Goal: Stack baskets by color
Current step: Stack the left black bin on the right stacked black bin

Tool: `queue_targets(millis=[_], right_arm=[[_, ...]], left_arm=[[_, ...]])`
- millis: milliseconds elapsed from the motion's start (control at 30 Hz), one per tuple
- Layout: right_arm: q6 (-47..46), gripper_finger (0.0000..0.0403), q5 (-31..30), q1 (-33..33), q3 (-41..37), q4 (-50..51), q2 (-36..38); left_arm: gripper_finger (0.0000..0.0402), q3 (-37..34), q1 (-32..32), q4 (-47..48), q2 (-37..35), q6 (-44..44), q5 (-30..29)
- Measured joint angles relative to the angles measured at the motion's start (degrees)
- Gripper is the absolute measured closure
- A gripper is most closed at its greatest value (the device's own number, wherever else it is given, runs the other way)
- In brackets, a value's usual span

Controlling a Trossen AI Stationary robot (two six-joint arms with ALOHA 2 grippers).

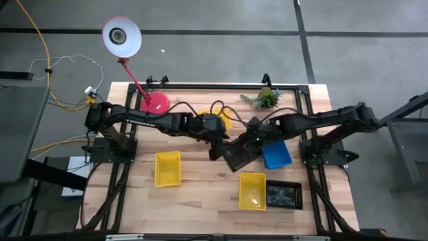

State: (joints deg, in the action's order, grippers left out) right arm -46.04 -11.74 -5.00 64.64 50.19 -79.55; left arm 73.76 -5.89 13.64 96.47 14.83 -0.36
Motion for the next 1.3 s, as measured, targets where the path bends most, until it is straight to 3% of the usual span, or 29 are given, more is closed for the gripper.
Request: queue_targets(millis=[233, 333, 467, 733, 1033, 1233, 1300], right_arm=[[1.07, 0.0401, -0.9, 2.23, 0.0, 12.66, 8.41], [0.4, 0.0402, 0.45, 2.46, 0.0, 17.62, 12.63], [-4.04, 0.0402, 7.03, 1.2, 0.0, 23.58, 17.92], [-28.84, 0.0403, 9.37, -11.81, -3.07, 29.89, 25.44], [-60.2, 0.0403, 11.64, -34.89, -9.87, 22.27, 25.95], [-77.75, 0.0403, 11.75, -48.33, -9.88, 22.18, 21.69], [-79.14, 0.0403, 15.61, -50.16, -9.88, 22.47, 19.5]], left_arm=[[0.0206, 0.0, -1.22, 1.1, -7.03, -1.65, 0.85], [0.0194, 0.0, -2.19, 4.55, -12.31, -2.55, 1.94], [0.0198, 0.0, -2.34, 6.83, -19.14, -6.81, 0.14], [0.0226, -0.02, -0.87, 6.6, -26.23, -11.29, -6.67], [0.0277, -0.04, -0.83, 6.65, -26.43, -14.86, -7.25], [0.0359, -1.22, -0.83, 4.68, -26.45, -18.29, -6.59], [0.039, -4.24, -0.83, 0.89, -26.47, -17.47, -5.79]])
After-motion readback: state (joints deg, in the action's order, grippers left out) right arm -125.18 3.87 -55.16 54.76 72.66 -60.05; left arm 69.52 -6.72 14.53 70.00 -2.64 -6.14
